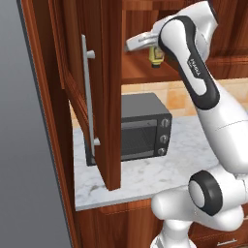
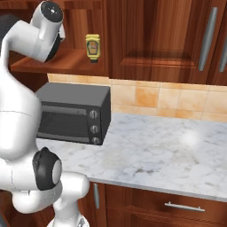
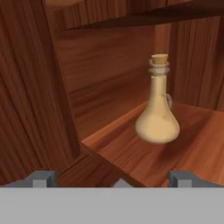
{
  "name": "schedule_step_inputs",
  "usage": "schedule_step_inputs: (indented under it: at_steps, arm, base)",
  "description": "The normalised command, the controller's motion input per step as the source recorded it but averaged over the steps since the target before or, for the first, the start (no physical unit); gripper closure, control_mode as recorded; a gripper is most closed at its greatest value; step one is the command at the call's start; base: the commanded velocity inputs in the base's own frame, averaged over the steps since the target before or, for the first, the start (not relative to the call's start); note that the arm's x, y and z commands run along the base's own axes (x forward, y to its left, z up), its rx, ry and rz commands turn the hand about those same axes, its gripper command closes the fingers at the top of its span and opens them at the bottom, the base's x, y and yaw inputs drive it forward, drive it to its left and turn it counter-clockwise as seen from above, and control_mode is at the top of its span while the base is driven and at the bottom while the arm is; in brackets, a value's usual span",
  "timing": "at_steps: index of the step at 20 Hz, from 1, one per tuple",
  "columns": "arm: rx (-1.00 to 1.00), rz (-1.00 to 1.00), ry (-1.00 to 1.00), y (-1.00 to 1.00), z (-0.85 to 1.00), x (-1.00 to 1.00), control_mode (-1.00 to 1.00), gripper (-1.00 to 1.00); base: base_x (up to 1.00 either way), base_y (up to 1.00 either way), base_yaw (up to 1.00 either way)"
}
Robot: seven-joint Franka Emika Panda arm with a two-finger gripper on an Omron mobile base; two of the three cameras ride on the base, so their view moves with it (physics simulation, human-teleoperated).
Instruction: Move the oil and vinegar bottle and mustard from the cabinet to the dining counter.
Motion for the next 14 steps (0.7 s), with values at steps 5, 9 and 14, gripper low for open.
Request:
schedule_step_inputs:
  at_steps: [5,9,14]
  arm:
    - [0.00,0.00,0.04,0.11,0.00,0.69,-1.00,-1.00]
    - [0.00,0.01,0.02,0.06,0.00,0.55,-1.00,-1.00]
    - [0.00,0.03,0.01,0.07,0.00,0.50,-1.00,-1.00]
  base:
    - [0.00,0.00,0.00]
    - [0.00,0.00,0.00]
    - [0.00,0.00,0.00]
